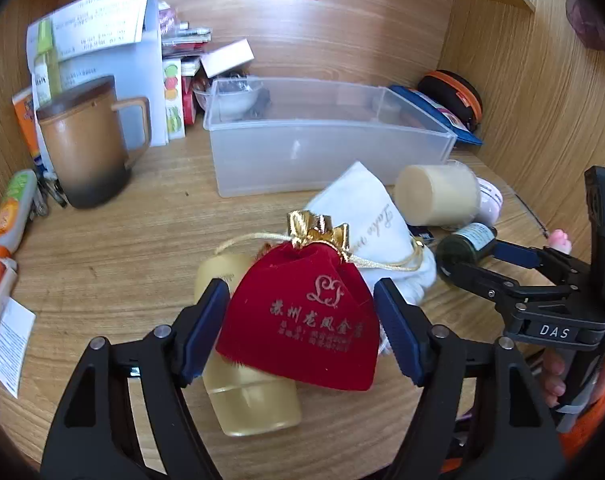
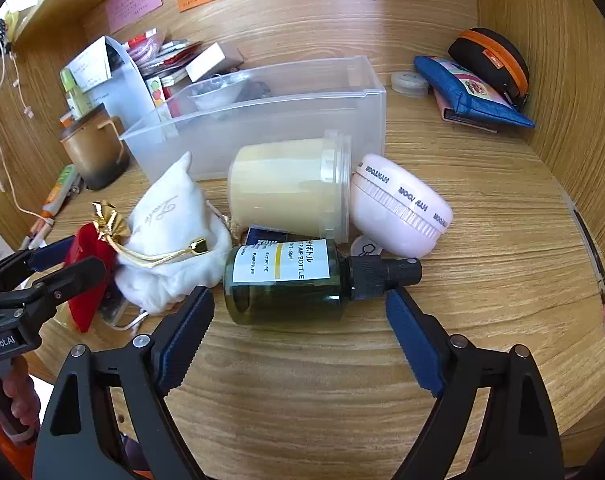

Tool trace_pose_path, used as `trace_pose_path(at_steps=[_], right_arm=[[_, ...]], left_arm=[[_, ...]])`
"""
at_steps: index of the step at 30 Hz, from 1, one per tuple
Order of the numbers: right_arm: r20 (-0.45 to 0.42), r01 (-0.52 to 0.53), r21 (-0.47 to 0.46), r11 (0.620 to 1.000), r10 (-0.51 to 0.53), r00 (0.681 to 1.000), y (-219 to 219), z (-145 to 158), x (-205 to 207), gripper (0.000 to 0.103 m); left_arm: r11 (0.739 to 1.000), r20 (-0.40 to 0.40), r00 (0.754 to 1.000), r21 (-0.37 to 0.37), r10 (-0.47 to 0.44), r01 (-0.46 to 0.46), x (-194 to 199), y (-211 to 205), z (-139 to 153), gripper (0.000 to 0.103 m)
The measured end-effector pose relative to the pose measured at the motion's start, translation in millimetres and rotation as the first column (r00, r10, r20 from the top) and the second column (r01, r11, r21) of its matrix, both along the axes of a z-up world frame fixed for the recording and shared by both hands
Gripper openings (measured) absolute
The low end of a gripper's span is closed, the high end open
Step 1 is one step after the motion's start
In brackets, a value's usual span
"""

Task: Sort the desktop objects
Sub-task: 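Grasp the red velvet pouch with the left tool while the right tool grasps the green bottle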

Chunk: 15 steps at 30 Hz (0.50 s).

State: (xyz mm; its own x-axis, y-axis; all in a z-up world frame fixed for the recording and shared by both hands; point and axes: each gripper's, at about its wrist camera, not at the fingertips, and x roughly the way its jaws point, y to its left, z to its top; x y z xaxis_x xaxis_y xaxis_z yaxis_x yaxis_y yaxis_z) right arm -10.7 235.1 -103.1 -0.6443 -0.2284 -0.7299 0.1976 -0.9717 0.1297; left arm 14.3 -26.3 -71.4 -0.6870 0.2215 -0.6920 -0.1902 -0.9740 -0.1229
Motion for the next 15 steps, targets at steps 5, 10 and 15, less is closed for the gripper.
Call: trace_pose_path(at_steps=[5,10,15], right_arm=[[0.009,0.006,0.004,1.0,-0.006,1.0,1,-4,-5,0.071],[0.0,0.018,-0.016,1.0,-0.019,1.0,4,-4,-3,0.07],[-0.033,0.012,-0.027,1.0,-0.013,0.999,4,3,5,0.07]], left_arm=[[1.0,-0.004,1.0,-0.004,-0.03,0.03,-3,4,1,0.064],[0.995,0.003,0.995,-0.006,-0.1,0.1,-3,13,-1,0.046],[0.992,-0.008,0.992,0.009,-0.129,0.129,-1,13,5,0.036]])
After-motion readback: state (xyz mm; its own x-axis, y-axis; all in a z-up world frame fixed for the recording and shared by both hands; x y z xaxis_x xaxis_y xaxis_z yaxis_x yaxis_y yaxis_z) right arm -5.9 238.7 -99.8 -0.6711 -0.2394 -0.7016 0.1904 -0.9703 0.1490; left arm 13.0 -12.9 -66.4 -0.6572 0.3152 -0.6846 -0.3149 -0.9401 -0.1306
